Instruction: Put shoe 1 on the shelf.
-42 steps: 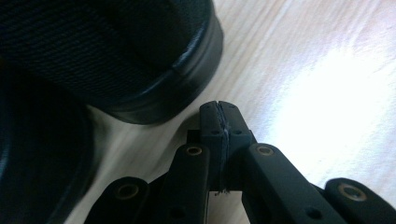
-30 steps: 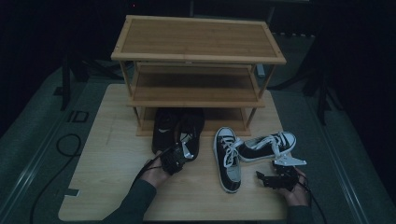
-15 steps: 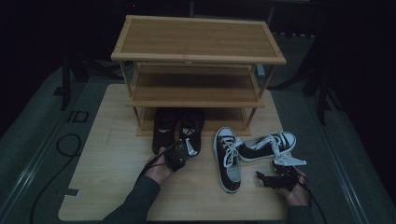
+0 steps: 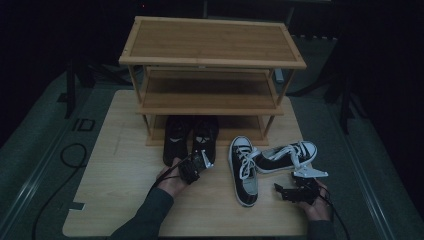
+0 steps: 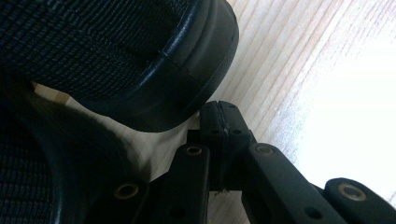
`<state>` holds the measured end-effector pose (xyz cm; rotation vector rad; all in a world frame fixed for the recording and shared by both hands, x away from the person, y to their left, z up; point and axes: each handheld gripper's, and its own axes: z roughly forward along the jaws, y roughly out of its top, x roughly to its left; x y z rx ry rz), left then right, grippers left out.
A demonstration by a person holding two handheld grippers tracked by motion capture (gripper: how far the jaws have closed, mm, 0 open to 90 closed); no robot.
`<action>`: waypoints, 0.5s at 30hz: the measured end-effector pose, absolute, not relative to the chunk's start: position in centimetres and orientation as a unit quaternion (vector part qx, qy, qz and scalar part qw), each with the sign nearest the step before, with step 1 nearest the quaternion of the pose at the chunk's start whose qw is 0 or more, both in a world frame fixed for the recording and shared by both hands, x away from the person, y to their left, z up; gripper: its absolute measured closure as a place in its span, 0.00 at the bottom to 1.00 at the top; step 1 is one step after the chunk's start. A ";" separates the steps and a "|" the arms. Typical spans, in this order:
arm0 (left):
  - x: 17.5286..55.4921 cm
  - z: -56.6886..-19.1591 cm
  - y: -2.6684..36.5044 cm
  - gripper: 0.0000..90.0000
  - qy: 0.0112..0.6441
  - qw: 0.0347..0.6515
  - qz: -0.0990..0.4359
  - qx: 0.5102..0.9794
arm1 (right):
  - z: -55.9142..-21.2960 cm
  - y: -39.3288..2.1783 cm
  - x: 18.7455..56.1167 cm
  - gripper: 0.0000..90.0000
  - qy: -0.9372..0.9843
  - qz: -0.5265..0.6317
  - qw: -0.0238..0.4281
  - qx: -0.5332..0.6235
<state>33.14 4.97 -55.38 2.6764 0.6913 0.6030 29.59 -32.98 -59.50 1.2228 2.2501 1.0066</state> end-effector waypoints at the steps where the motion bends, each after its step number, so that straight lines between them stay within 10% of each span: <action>1: 33.3 -55.4 4.9 1.00 0.243 0.156 0.214 0.933 | -59.5 -33.0 29.6 0.14 0.802 0.359 0.194 0.436; 15: 36.8 -55.0 3.4 1.00 0.276 0.129 0.231 0.924 | -59.5 -33.0 29.6 0.14 0.803 0.359 0.193 0.435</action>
